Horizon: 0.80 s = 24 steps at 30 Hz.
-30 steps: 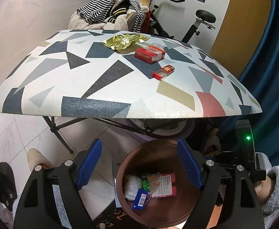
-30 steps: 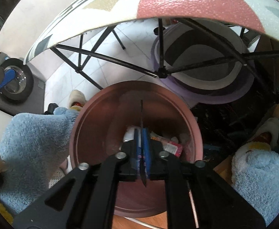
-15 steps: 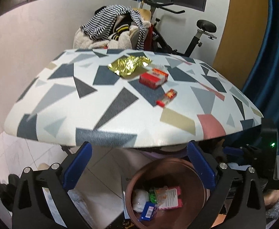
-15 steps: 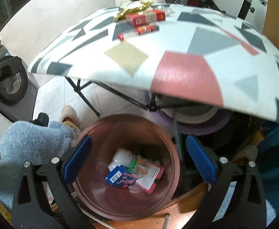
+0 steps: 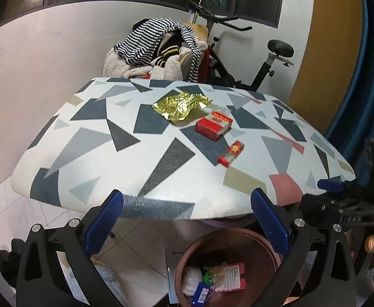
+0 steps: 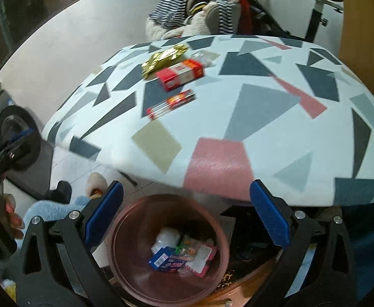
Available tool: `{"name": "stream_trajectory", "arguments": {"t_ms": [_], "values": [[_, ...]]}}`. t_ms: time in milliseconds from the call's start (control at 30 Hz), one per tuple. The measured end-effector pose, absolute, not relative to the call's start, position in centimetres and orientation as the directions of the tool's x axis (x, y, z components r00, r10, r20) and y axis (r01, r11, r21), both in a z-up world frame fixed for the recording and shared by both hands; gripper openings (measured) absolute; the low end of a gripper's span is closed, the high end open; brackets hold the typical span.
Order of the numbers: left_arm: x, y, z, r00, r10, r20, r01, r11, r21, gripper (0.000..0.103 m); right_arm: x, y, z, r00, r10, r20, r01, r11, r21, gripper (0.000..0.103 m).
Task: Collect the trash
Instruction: 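Raise both tools back over the table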
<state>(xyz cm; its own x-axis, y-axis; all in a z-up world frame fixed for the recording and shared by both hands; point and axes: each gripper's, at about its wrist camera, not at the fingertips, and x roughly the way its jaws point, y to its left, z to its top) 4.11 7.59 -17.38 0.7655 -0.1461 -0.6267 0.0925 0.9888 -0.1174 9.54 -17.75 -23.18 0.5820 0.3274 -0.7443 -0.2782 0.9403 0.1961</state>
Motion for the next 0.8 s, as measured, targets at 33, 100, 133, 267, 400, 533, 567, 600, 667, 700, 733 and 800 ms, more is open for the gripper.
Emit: {"name": "stream_trajectory", "arguments": {"t_ms": [33,100,133,267,400,533,567,600,667,700,733,800], "values": [[4.2,7.7,-17.1,0.771,-0.146,-0.619,0.091,0.989,-0.120,0.097,9.8,-17.9,-23.0,0.586,0.324,-0.743,-0.275,0.942,0.194,0.097],[4.6,8.1,-16.7,0.779,-0.150,-0.609,0.093,0.988,-0.125,0.097,10.4,-18.5,-22.5,0.596,0.326,-0.734,-0.277,0.941,0.193,0.097],[4.8,8.3,-16.4,0.782,-0.146,-0.606,0.089,0.988,-0.124,0.097,10.6,-18.7,-22.2,0.602,0.335,-0.725,-0.285,0.938,0.196,0.097],[6.0,9.0,-15.5,0.790,-0.135,-0.599,0.078,0.990,-0.121,0.097,11.7,-19.7,-21.7,0.604,0.364,-0.709,-0.304,0.927,0.217,0.097],[7.1,10.0,-14.9,0.798,-0.132,-0.588,0.070,0.989,-0.127,0.097,13.1,-19.4,-21.2,0.626,0.329,-0.707,-0.312,0.937,0.159,0.097],[8.5,10.8,-14.8,0.798,-0.132,-0.588,0.066,0.989,-0.132,0.097,14.9,-18.4,-21.4,0.605,0.324,-0.727,-0.329,0.934,0.142,0.097],[8.9,11.0,-14.8,0.799,-0.130,-0.587,0.065,0.989,-0.129,0.097,15.2,-18.4,-21.4,0.597,0.332,-0.730,-0.335,0.930,0.149,0.097],[9.2,11.1,-14.9,0.799,-0.125,-0.588,0.063,0.990,-0.125,0.097,16.0,-17.7,-21.7,0.579,0.329,-0.746,-0.335,0.930,0.150,0.097],[9.7,11.4,-15.1,0.797,-0.117,-0.592,0.056,0.991,-0.120,0.097,16.7,-17.1,-22.1,0.575,0.300,-0.762,-0.316,0.940,0.131,0.097],[10.1,11.5,-15.3,0.795,-0.113,-0.596,0.050,0.991,-0.120,0.097,17.7,-16.3,-22.7,0.559,0.281,-0.780,-0.290,0.948,0.133,0.097],[10.4,11.7,-15.4,0.791,-0.112,-0.601,0.046,0.991,-0.124,0.097,18.0,-15.8,-23.0,0.554,0.281,-0.784,-0.280,0.949,0.143,0.097],[11.0,12.1,-15.7,0.784,-0.130,-0.607,0.050,0.988,-0.147,0.097,19.0,-14.2,-23.9,0.538,0.289,-0.792,-0.253,0.952,0.175,0.097]]}}
